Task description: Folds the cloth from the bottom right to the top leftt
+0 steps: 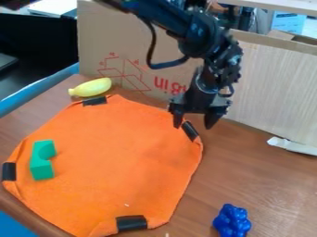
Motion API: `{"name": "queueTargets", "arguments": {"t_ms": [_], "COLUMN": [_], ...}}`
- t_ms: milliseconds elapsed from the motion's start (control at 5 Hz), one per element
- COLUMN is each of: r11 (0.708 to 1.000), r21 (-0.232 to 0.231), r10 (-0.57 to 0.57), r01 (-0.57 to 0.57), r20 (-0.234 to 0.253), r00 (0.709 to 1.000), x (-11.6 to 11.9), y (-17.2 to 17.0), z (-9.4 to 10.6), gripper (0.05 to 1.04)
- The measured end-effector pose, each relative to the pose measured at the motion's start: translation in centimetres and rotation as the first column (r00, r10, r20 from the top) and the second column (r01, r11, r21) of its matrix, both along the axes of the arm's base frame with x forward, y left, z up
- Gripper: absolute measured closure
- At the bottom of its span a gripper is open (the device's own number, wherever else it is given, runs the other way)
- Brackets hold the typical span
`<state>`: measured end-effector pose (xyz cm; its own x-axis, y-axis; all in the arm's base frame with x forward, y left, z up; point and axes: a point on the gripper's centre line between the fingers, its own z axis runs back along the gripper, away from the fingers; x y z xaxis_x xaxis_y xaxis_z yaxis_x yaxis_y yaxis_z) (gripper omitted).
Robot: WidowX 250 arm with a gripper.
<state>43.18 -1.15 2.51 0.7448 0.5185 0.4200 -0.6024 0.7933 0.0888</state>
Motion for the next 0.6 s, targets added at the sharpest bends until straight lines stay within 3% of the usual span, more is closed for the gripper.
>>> {"name": "queueTargets", "arguments": {"t_ms": [400, 600], "r11": [1.0, 1.0], "r21": [-0.003, -0.007], "r10": [0.005, -0.002], "r01": [-0.005, 0.001], "r20": [-0.012, -0.032], "r00": [1.0, 0.999], "x": [0.88, 0.67], "y": [-0.64, -0.66], "z": [-0.93, -1.4], "gripper": [0.084, 0.132]}}
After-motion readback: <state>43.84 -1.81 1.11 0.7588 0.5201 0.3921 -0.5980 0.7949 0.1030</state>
